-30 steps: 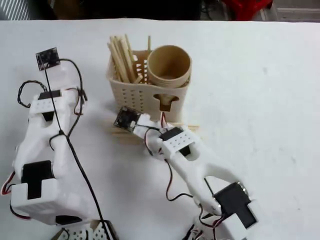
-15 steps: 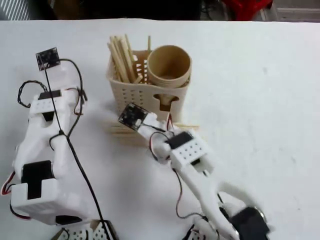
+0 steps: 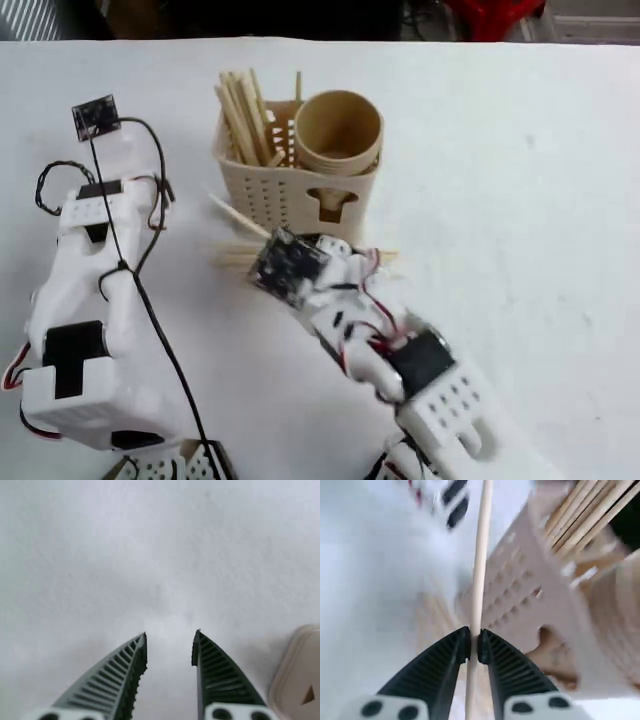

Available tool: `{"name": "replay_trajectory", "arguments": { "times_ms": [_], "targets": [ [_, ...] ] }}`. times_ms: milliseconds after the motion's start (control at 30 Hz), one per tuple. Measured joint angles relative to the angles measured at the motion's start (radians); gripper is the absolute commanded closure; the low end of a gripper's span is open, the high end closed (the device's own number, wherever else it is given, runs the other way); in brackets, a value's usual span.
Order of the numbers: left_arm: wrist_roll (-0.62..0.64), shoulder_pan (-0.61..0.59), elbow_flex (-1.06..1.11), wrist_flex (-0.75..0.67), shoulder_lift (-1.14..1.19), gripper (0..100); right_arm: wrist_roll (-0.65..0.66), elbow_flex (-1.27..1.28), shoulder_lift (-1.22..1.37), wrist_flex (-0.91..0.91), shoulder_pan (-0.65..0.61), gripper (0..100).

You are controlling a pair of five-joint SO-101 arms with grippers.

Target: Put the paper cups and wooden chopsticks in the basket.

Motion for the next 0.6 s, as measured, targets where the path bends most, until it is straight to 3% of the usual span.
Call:
{"name": "replay_trajectory", "arguments": {
  "times_ms": [233, 600],
  "targets": [
    [0.0, 0.0, 0.0, 0.0, 0.0, 83, -0.103, -0.304, 0.0, 0.002, -0.02, 98.1],
    [0.0, 0.0, 0.0, 0.0, 0.0, 83, -0.147, -0.925, 0.641, -0.087, -0.02, 96.7]
  ]
}}
